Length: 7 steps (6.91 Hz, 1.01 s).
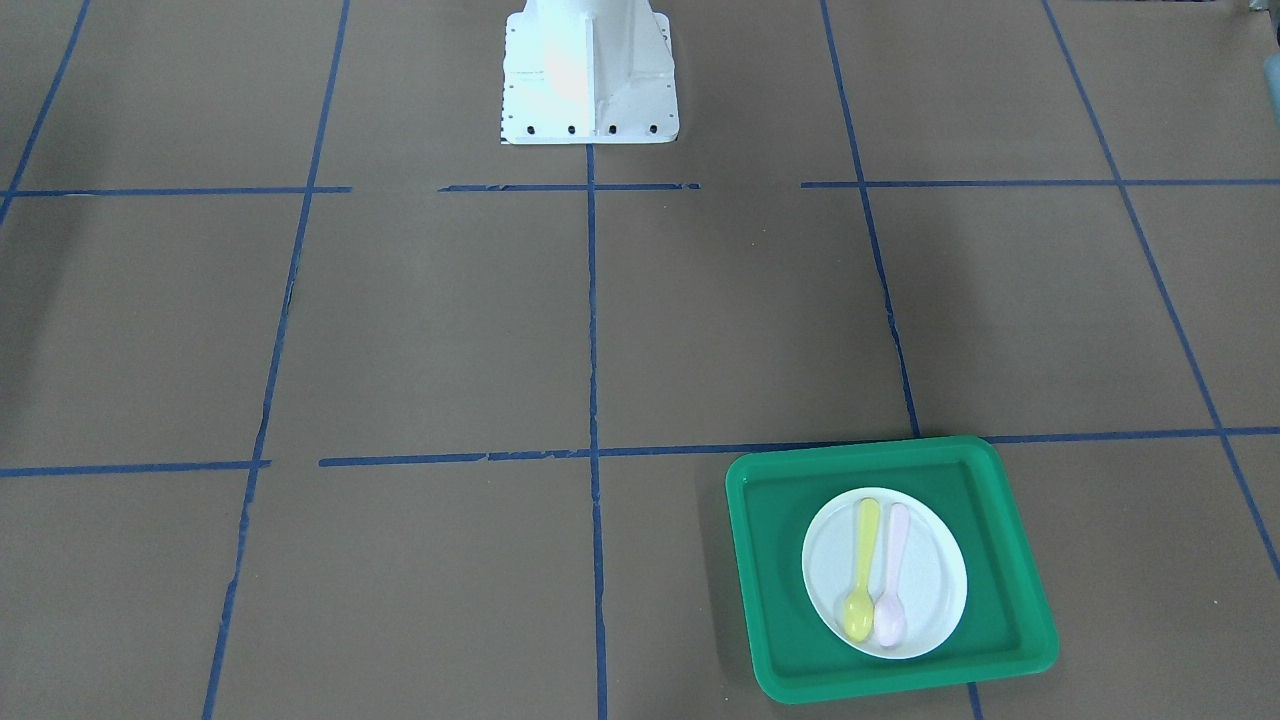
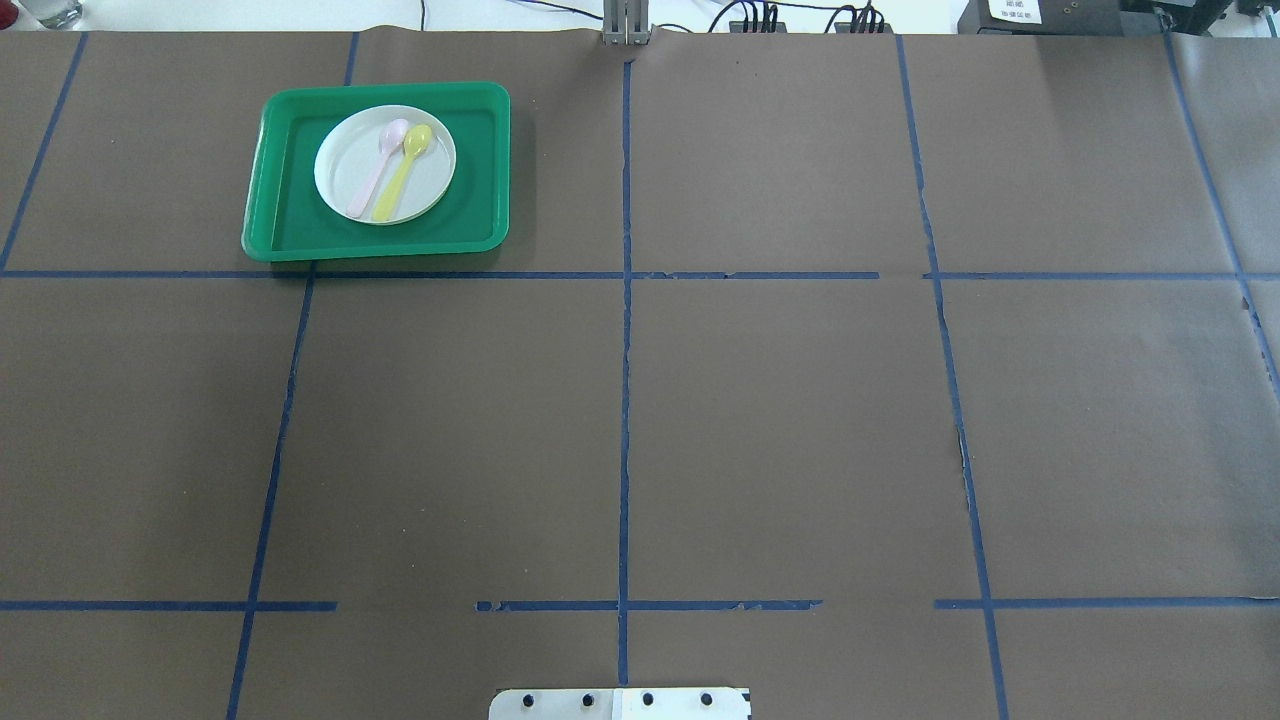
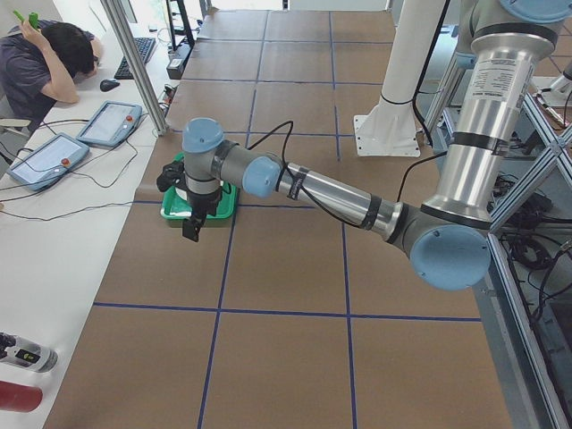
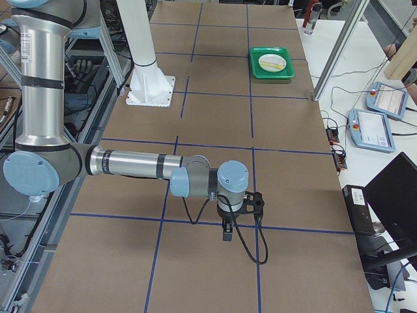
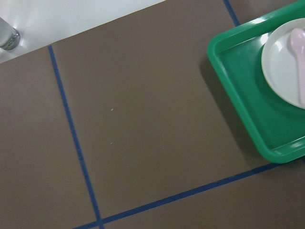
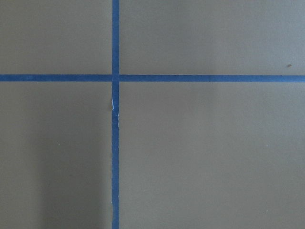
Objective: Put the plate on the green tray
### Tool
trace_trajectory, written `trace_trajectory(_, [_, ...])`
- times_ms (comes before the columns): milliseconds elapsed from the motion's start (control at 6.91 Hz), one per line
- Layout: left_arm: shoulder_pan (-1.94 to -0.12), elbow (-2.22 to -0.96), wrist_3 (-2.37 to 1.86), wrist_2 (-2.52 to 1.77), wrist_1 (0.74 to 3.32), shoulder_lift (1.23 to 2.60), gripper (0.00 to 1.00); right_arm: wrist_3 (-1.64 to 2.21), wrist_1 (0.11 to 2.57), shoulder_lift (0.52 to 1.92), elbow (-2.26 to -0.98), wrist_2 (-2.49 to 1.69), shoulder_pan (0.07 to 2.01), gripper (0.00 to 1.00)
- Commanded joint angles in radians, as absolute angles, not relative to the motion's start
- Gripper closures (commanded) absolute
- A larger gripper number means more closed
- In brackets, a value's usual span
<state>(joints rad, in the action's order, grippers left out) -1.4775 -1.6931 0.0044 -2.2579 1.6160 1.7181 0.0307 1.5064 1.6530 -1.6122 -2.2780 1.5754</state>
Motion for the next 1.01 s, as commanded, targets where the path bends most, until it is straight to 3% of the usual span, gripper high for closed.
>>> trace_trajectory(0, [-1.575, -1.719, 0.079, -2.365, 1.618, 1.517, 0.0, 0.031, 1.506, 1.654, -1.612, -2.278, 1.575, 0.0])
trace_trajectory(868, [-1.612, -1.668, 0.083, -2.358, 1.601, 1.437, 0.0, 0.031, 1.506, 1.654, -1.612, -2.278, 1.575, 0.0])
